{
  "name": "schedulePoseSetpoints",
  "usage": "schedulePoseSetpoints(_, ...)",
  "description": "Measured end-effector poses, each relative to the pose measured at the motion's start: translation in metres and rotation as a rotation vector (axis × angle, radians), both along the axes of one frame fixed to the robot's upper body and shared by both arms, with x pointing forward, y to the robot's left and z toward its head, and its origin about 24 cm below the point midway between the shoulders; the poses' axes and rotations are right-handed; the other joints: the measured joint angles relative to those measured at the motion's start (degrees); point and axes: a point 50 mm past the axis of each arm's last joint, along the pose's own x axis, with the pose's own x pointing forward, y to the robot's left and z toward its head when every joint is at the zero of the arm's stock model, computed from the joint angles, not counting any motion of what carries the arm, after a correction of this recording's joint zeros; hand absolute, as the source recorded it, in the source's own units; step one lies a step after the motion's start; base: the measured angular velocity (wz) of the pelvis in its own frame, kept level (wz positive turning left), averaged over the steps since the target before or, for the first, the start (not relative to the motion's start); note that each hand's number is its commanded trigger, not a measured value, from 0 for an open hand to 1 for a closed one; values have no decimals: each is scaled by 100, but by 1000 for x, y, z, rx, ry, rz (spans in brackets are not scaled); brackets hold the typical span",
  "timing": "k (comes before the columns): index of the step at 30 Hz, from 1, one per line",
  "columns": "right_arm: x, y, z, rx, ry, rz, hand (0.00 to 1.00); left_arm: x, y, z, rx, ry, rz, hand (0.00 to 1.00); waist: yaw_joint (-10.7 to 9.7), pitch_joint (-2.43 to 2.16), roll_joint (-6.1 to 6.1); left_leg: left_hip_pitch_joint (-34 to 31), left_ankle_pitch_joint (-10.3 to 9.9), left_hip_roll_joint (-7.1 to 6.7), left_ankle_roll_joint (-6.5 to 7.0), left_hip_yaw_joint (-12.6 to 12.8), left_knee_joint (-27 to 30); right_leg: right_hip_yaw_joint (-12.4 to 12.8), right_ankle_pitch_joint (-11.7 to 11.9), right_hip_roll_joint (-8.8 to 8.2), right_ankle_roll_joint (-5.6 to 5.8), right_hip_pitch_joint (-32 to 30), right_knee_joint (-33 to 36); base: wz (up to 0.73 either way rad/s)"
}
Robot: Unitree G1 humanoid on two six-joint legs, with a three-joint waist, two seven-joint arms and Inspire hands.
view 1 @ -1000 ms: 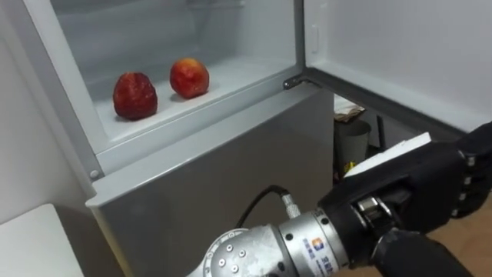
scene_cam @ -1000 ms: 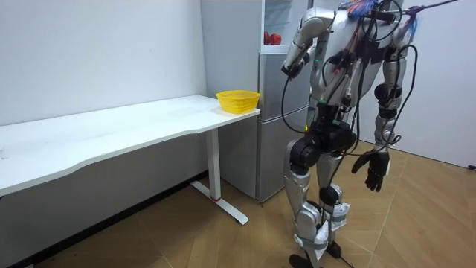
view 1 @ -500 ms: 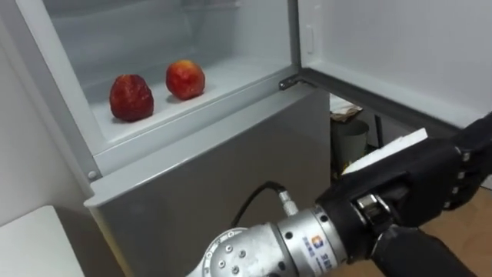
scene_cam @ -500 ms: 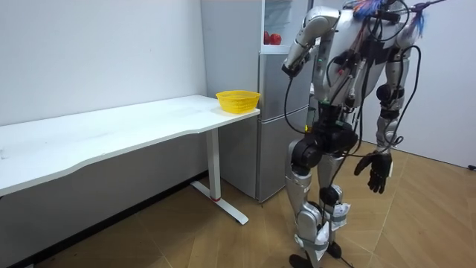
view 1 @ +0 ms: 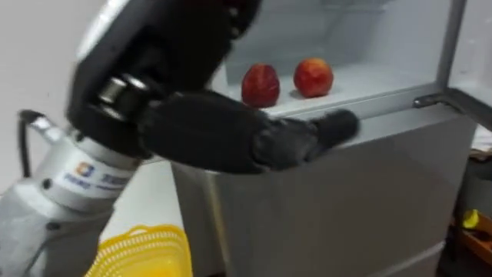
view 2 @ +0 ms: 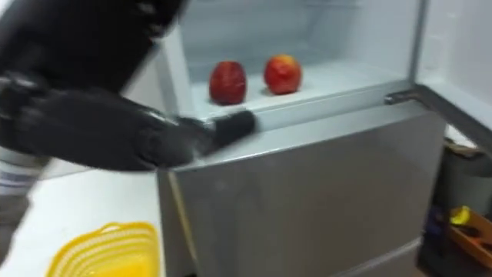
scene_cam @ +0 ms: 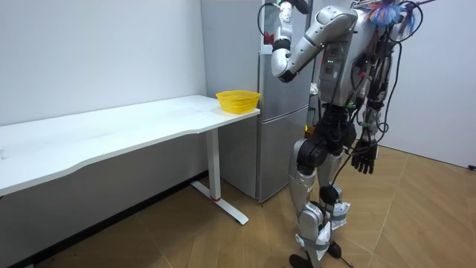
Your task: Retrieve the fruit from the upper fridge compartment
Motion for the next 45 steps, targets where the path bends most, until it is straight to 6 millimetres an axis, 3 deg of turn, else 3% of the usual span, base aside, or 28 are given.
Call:
schedulePoseSetpoints(1,-1,0,0,-5,-5,10,0,-1,11,2,-33,-14,68,0,163,-1,2,-1,0,1,0,2,0,-11,-5,-2,-2,0,-2,9)
schedulePoseSetpoints(5,-6,-1,1,-34,-9,48,0,-15,48,15,-174,-116,277,0,457,-14,0,60,0,-23,-1,-134,5,-129,-70,-11,-9,96,5,15)
schedulePoseSetpoints(10,-16,8,-1,-39,11,64,0,-46,91,19,-353,-305,608,0,691,-21,13,155,0,-80,-2,-289,2,-216,-132,-22,-13,230,12,11)
schedulePoseSetpoints(15,-26,13,-1,-29,23,78,0,-79,123,7,-474,-433,911,0,988,-31,46,206,4,-102,-9,-377,8,-302,-155,-82,-10,300,36,9)
schedulePoseSetpoints(21,-29,15,-2,-24,20,75,0,-106,152,-16,-515,-470,1219,0,1149,12,-30,150,0,-110,-5,-636,77,-470,-176,-127,4,337,75,18)
schedulePoseSetpoints(28,-35,12,0,-44,23,35,0,-125,187,-100,-462,-30,1553,0,1163,2,37,22,-16,-205,21,-918,122,-688,-202,-193,23,329,109,14)
schedulePoseSetpoints(33,-31,4,2,-67,18,42,0,-146,215,-156,-664,246,1699,0,1162,-13,50,-16,-7,-214,26,-934,80,-748,-212,-206,14,285,111,1)
schedulePoseSetpoints(35,-27,3,3,-70,13,46,0,-159,227,-201,-741,479,1778,0,1165,-27,32,12,-5,-212,23,-946,49,-750,-217,-198,11,288,94,0)
schedulePoseSetpoints(36,-26,3,3,-70,13,47,0,-163,229,-214,-765,545,1796,0,1161,-24,35,40,-4,-212,21,-946,41,-748,-218,-198,11,290,94,0)
schedulePoseSetpoints(38,-21,2,2,-65,4,55,0,-176,222,-275,-808,874,1848,0,1172,-32,-5,60,3,-208,20,-945,23,-745,-238,-208,16,299,103,0)
schedulePoseSetpoints(39,-20,3,2,-65,2,55,0,-180,218,-291,-802,969,1855,0,1162,-28,-5,71,3,-209,20,-944,20,-744,-242,-209,19,303,103,0)
schedulePoseSetpoints(41,-12,5,1,-57,-7,52,0,-195,195,-346,-796,1316,1830,0,1130,-16,-116,89,2,-208,21,-959,2,-773,-247,-209,24,374,62,5)
schedulePoseSetpoints(44,2,6,0,-59,-50,62,0,-214,161,-392,-726,1664,1731,0,1093,-24,-250,120,-7,-206,25,-974,-55,-775,-247,-199,24,423,2,2)
schedulePoseSetpoints(45,4,5,0,-62,-56,64,0,-218,154,-399,-715,1723,1710,0,1077,-19,-262,119,-7,-204,27,-980,-55,-779,-247,-201,25,428,-3,0)
